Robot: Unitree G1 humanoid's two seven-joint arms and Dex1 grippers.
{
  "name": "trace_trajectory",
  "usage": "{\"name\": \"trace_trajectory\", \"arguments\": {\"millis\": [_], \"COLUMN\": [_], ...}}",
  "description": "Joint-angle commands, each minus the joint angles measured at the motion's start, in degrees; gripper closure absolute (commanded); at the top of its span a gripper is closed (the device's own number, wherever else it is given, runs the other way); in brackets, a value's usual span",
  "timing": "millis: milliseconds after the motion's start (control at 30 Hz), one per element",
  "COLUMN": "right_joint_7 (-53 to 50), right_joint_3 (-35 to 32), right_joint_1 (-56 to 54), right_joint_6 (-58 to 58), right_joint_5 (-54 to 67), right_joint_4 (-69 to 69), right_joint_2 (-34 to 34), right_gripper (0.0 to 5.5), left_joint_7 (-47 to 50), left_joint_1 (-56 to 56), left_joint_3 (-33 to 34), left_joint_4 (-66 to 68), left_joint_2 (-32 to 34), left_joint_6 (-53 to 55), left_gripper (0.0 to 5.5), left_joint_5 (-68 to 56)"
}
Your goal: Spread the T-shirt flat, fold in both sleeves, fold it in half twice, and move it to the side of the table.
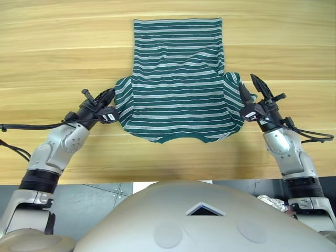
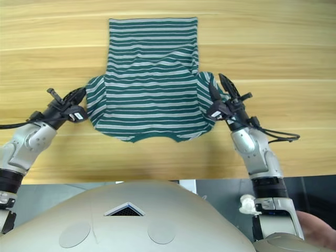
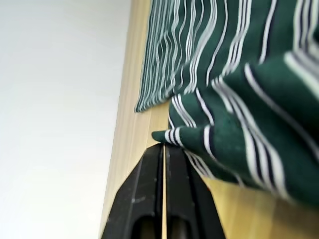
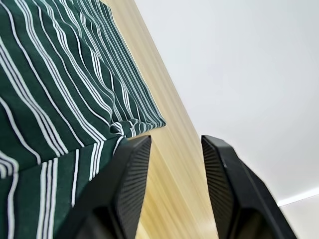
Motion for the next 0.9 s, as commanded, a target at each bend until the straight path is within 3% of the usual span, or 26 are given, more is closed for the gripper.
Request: {"name": "trace_trajectory", "arguments": {"millis": [33,67,233,400,467,600,900], "right_joint_7": [-0.45,-0.51,-0.52,-0.88,-0.70,-0.44,-0.50], "right_joint_3": [-0.44,-0.51,-0.92,-1.15,-0.78,0.13,1.05], "right_joint_1": [-0.44,-0.37,0.23,1.19,0.95,0.12,-0.57], "right_joint_6": [-0.03,-0.08,-0.14,-0.01,-0.04,-0.03,-0.38], "right_joint_5": [0.37,0.37,0.34,0.32,0.30,0.03,0.23], "right_joint_4": [0.40,0.47,0.36,0.73,1.08,2.06,3.05], "right_joint_2": [-0.35,-0.38,-0.62,-0.55,-0.52,-0.33,-0.87], "right_gripper": [3.62,3.62,3.62,3.62,3.62,3.62,3.62], "left_joint_7": [-1.72,-0.92,2.66,10.92,7.74,-2.16,-15.07], "left_joint_1": [2.84,2.75,4.50,15.57,20.82,27.90,21.07], "left_joint_3": [-4.39,-4.00,-0.31,15.19,17.24,17.12,8.28], "left_joint_4": [3.99,4.23,4.62,-4.52,-10.44,-19.01,-19.22], "left_joint_2": [-3.52,-3.83,-2.24,0.45,1.28,5.69,5.57], "left_joint_6": [1.35,1.78,5.16,12.13,10.46,5.96,3.07], "left_gripper": [5.48,5.48,4.49,3.55,3.34,3.34,3.34], "left_joint_5": [1.69,1.96,3.45,1.96,-0.95,-3.62,-3.26]}}
